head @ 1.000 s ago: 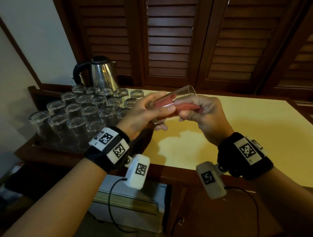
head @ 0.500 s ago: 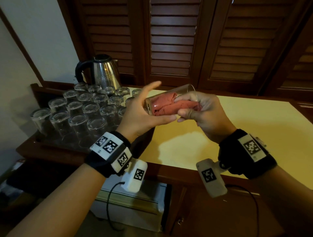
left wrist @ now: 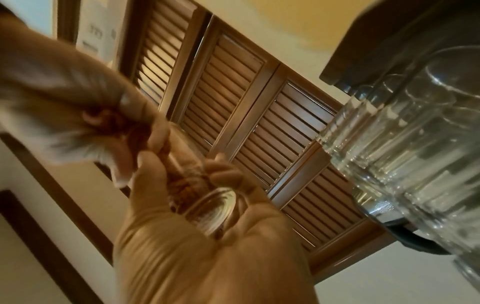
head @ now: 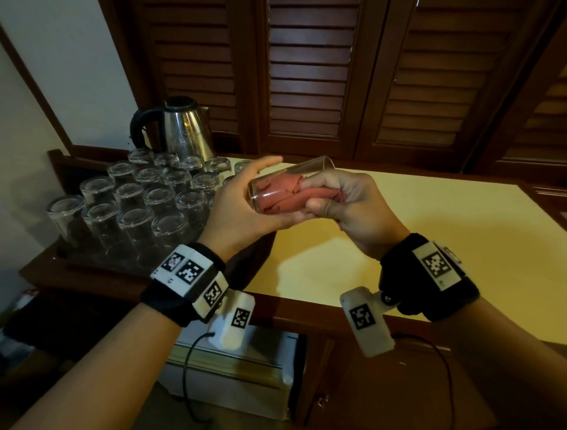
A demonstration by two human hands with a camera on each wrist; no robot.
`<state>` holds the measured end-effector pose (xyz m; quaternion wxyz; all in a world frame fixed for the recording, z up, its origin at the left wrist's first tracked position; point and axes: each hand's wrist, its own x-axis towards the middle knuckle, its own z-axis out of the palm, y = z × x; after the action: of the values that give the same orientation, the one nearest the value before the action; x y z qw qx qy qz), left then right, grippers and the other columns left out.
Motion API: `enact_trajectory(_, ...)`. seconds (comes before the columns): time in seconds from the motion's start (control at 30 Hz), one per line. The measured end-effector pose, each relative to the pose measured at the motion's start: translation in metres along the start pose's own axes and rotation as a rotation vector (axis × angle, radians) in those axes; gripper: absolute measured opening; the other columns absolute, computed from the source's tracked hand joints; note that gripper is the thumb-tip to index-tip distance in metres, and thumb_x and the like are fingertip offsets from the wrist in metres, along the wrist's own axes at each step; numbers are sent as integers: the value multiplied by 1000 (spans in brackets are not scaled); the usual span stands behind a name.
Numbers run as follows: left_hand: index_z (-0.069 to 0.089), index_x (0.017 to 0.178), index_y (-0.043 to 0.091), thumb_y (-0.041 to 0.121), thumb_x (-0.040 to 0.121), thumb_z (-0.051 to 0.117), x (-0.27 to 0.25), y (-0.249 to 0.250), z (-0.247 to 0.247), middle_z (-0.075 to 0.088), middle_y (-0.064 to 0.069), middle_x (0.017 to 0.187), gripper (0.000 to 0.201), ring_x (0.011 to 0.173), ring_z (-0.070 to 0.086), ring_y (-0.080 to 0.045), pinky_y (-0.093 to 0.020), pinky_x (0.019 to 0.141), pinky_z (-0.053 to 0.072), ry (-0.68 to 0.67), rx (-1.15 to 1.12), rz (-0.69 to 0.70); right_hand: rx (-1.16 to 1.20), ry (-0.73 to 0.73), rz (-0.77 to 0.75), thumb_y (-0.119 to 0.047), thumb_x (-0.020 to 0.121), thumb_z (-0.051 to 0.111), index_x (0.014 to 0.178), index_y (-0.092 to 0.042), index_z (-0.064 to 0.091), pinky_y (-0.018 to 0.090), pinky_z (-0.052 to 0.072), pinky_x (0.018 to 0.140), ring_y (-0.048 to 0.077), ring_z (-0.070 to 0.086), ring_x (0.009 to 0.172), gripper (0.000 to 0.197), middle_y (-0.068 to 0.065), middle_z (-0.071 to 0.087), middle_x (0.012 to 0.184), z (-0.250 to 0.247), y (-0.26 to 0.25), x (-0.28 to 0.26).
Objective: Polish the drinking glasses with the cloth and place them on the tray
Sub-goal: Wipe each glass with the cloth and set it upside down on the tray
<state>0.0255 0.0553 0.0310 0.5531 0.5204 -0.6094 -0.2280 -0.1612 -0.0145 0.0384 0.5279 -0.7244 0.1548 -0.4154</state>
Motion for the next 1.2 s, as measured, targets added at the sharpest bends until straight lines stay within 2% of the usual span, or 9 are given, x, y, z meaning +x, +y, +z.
enact_trajectory(0.13,68,107,11,42,62,80,-1,7,-6,68,-9,82,56,50,58,-16,-18,43,45,-120,-432,-292,-123,-46,-68,15,81,67,110,2,69,20,53,78,5,67,88,32,3,69,99,-1,-4,0)
enact_trajectory(0.23,70,105,20,45,61,81,-3,10,-11,73,-6,84,51,64,66,-25,-24,51,54,-62,-229,-113,-37,-58,-14,14,83,65,102,-13,71,23,56,70,10,67,80,33,-5,72,92,1,-1,-1)
enact_trajectory(0.4,59,123,36,59,60,80,-4,5,-22,64,17,117,70,110,63,-2,-30,90,57,-31,227,134,123,-5,51,6,88,63,100,-12,72,24,57,67,16,71,82,24,0,76,92,10,8,-3)
enact_trajectory(0.47,59,127,35,55,59,84,-2,8,-24,62,11,123,75,109,64,-8,-33,87,58,-48,139,-3,119,29,4,4,82,66,94,-20,78,26,58,71,20,71,85,29,1,76,92,12,7,0)
enact_trajectory(0.57,59,124,23,39,70,85,-4,19,-26,66,-5,109,61,72,67,-12,-20,58,55,-112,-286,-328,-1,16,-109,7,77,68,98,-13,75,33,57,77,22,70,91,30,0,73,99,17,2,7)
enact_trajectory(0.63,63,116,14,33,76,82,-4,20,-30,71,-8,94,48,60,62,-14,-16,47,49,-91,-364,-326,-12,-9,-105,10,78,68,103,-14,71,30,57,75,18,70,89,35,-3,73,99,21,1,11)
enact_trajectory(0.87,59,122,38,57,56,84,-14,14,-45,60,23,117,73,109,60,4,-21,87,55,-1,205,81,222,14,107,11,92,55,104,-5,66,21,56,62,13,70,80,23,1,74,96,37,6,5)
enact_trajectory(1.03,63,115,21,30,61,79,-19,25,-48,72,1,99,58,73,70,-11,-20,62,58,-131,-271,-322,110,14,-18,5,81,65,95,-16,75,27,58,71,16,71,87,26,-3,75,95,44,7,4)
enact_trajectory(1.2,67,118,16,36,61,86,-16,19,-71,72,-4,108,63,86,72,-21,-24,65,59,-88,-101,-159,126,-44,34,5,85,65,99,-10,69,24,58,70,11,68,87,21,-6,72,97,58,6,11)
